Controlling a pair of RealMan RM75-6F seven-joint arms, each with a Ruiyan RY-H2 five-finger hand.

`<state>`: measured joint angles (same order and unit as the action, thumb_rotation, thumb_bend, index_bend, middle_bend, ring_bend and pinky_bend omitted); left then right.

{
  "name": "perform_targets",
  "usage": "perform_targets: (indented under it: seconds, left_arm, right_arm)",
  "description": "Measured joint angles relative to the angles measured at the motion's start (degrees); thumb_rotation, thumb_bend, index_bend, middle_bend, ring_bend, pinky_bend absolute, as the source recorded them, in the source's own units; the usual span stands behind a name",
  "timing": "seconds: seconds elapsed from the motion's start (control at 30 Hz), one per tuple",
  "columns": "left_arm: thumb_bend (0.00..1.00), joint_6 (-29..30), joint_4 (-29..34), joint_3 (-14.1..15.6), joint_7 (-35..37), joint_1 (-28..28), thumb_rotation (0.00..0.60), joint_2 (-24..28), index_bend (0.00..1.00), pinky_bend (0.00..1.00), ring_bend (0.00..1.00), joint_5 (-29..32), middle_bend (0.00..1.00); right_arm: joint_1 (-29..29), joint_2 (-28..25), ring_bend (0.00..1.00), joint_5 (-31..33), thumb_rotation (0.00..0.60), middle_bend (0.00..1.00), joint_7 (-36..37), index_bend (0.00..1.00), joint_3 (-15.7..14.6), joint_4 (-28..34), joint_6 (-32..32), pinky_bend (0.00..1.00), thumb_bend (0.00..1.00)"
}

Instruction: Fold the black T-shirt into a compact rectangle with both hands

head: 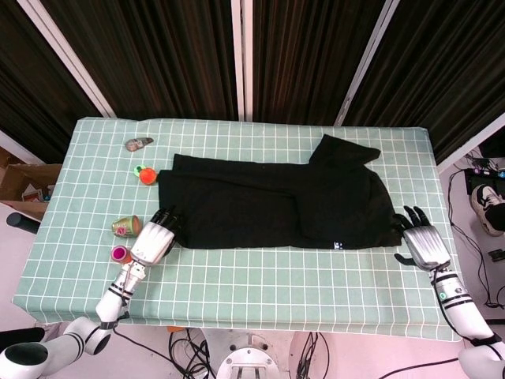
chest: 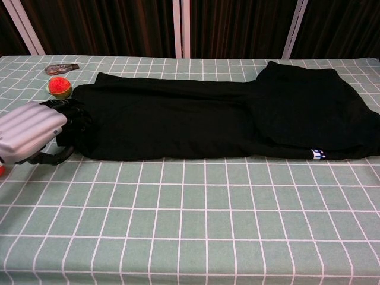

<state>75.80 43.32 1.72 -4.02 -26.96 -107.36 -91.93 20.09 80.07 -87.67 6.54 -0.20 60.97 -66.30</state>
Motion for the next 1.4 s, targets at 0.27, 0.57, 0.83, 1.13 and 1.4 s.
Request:
perform_targets:
  seconds: [0.27,0.57,0.83,1.13,1.4]
  left_arm:
    - [0.52,-0.6,-0.6,-0.4,1.1,0.1,0.6,-0.5,0.57,0.21,0.12,0.5,0.25]
    - [0.53,0.7,-0.3,-0.7,3.8,1.0,0.6,-0.6,0.57,0.21,0.12,0.6,0.25]
    - [0.53,5.7,6.4,1.4,2.1,4.9,0.6,2.5,0.57,0.2,0.12,-0.8,0.25]
    - [0.53,10.5,14.2,6.6,-2.8,12.1,0.6,6.7,0.57,0.2,0.12,-2.9,0.25]
    - [0.45,9.7,16.9,7.5,-3.9,13.6,0.6,8.3,0.24,0.2,0.09,-3.4,0.17]
  right_arm:
    - [1.7,5.3,0.01,-1.6,0.6,0.25,0.8,0.5,-0.2,-9.8,0.3,0.03,0.31]
    - [1.8,8.5,0.05,-3.3,0.6,0.29,4.8,0.62,-1.3,-15.9,-1.6,0.07,0.48]
    - [-1.6,4.7,0.05,-5.1,0.6,0.29,3.9,0.62,-3.2,-9.8,-7.5,0.07,0.48]
    - [-8.6,0.1,0.05,-5.3,0.6,0.28,-1.5,0.6,-6.6,0.4,-12.1,0.06,0.47]
    - [-10.3,-1.1,0.0,-5.0,0.6,0.18,-4.4,0.23,-7.2,5.1,-12.2,0.0,0.08]
